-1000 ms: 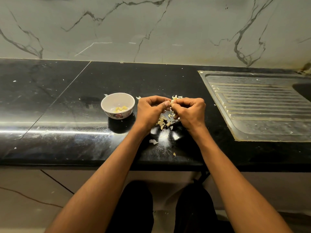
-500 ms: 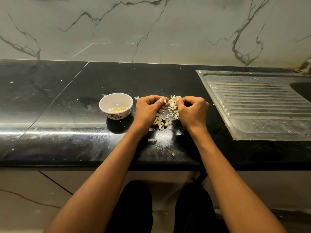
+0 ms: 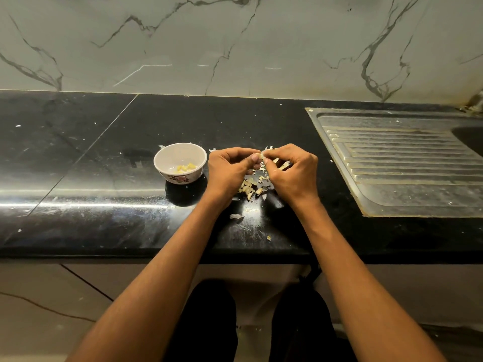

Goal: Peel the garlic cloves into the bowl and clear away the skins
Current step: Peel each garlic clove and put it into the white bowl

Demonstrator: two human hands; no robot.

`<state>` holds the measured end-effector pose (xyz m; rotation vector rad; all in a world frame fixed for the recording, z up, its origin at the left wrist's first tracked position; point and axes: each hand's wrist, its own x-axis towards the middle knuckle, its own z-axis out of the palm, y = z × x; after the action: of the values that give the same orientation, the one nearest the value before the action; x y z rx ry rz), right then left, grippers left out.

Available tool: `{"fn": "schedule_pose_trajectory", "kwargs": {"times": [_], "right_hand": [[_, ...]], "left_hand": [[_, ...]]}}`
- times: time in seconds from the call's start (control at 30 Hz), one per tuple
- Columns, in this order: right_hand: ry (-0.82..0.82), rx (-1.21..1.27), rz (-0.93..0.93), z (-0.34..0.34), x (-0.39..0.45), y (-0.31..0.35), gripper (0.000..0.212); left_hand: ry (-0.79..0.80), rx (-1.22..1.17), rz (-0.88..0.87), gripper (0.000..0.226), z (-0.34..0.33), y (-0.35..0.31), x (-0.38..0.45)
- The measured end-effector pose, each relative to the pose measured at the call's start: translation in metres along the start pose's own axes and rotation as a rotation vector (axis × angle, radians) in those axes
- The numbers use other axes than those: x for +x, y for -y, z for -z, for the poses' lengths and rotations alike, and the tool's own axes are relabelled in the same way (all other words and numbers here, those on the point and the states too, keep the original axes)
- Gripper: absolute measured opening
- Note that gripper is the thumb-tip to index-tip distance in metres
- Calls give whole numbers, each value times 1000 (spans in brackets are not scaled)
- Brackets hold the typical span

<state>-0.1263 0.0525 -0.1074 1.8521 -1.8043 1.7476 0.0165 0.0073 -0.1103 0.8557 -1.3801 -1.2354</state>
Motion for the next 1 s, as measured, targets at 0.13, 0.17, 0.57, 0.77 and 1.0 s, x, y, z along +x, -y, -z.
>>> {"fn": "schedule_pose_trajectory", "kwargs": {"times": [0.13, 0.17, 0.57, 0.77, 1.0], "right_hand": [[21, -64, 112, 0, -4, 2, 8], [20, -78, 125, 0, -5, 2, 9], [73, -207, 175, -2, -6, 0, 10], [125, -239, 170, -2, -6, -2, 15], [119, -216, 162, -1, -5, -2, 12]], "left_hand": [[-27, -8, 18, 9, -2, 0, 1], [-29, -7, 22, 9, -2, 0, 0], [-25, 7, 92, 7, -2, -1, 1], [-19, 60, 62, 12, -3, -1, -1], [-35, 121, 29, 13, -5, 0, -1]]}}
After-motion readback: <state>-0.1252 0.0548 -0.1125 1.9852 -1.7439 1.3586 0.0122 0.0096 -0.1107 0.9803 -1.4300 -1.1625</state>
